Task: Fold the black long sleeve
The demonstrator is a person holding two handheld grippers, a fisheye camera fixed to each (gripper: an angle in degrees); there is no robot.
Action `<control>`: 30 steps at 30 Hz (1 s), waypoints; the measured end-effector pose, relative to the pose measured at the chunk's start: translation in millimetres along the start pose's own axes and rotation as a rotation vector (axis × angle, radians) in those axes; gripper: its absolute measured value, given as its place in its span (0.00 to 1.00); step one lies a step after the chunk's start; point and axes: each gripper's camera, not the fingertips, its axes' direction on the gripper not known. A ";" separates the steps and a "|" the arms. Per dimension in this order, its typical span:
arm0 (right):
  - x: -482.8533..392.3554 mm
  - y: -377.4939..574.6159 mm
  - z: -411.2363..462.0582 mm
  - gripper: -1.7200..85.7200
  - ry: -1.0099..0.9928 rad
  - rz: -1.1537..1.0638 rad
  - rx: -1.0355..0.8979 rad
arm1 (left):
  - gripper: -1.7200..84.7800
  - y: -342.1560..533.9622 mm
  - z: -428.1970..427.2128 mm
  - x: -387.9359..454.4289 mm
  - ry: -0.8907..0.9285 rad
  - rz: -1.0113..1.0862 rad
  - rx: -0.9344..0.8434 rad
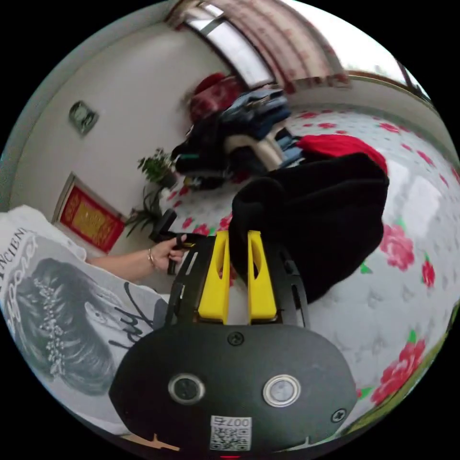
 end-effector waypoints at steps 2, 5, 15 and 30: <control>-12.5 -8.1 60.4 0.11 -0.048 -0.032 -0.109 | 0.16 5.0 -4.5 -8.2 0.026 -0.001 0.007; 1.5 -2.0 128.1 0.12 -0.103 0.042 -0.284 | 0.17 15.3 -8.4 -25.8 0.047 -0.035 -0.006; 167.1 92.4 46.7 0.17 -0.207 0.711 0.056 | 0.23 3.4 33.0 -20.8 0.166 0.050 -0.125; 180.7 -37.3 8.9 0.09 -0.407 0.457 0.149 | 0.11 -92.2 20.7 164.7 0.300 0.469 -0.058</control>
